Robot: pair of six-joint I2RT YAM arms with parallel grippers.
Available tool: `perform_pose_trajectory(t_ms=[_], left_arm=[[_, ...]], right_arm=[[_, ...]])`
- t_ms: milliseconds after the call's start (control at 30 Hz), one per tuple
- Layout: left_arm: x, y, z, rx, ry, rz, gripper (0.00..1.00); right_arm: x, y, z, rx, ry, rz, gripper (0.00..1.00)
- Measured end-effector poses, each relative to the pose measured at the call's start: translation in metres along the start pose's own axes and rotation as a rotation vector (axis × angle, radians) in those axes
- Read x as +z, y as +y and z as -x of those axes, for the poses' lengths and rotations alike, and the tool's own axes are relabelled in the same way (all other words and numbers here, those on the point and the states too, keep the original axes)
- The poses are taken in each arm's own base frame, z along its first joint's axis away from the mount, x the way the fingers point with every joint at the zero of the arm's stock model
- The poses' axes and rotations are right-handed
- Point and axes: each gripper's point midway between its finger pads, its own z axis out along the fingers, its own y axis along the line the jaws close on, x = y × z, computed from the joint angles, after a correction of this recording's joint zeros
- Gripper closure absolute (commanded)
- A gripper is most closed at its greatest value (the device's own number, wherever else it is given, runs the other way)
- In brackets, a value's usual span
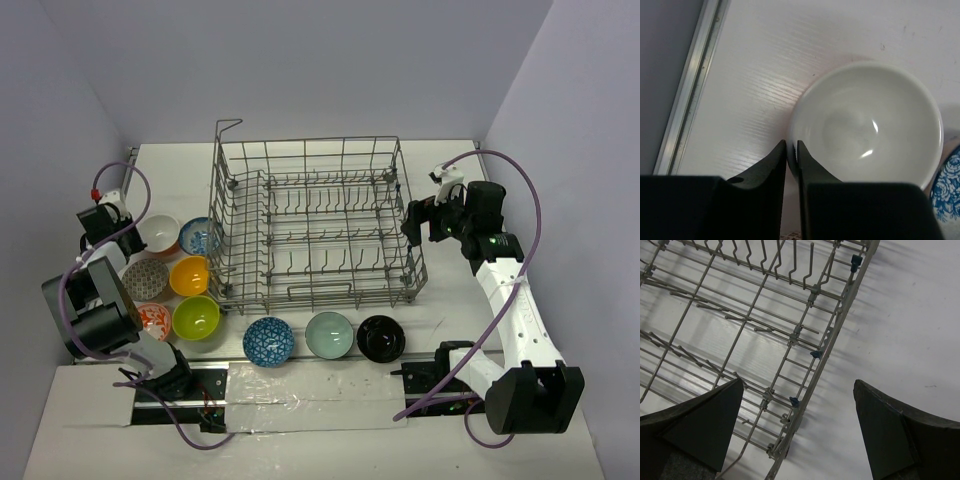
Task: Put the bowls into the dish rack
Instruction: Pick up the bowl from the corner of the board.
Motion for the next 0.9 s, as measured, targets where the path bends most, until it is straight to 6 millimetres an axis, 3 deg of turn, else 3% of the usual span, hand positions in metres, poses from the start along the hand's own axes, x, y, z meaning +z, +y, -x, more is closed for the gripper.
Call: perform_pose_trajectory(t_ms=[200,900], left_arm=[[0.0028,0.002,0.0067,0.0,-0.013,0.005,0.95],[0.0085,0.0016,0.0099,-0.038,-0.002,0.005,1.0]], right_arm=[[0.0,-0.0005,-0.0002,0.0,0.001,-0.003,0.02],[0.001,-0.0017,-0.0006,-0.001,0.007,-0.005,0.02]])
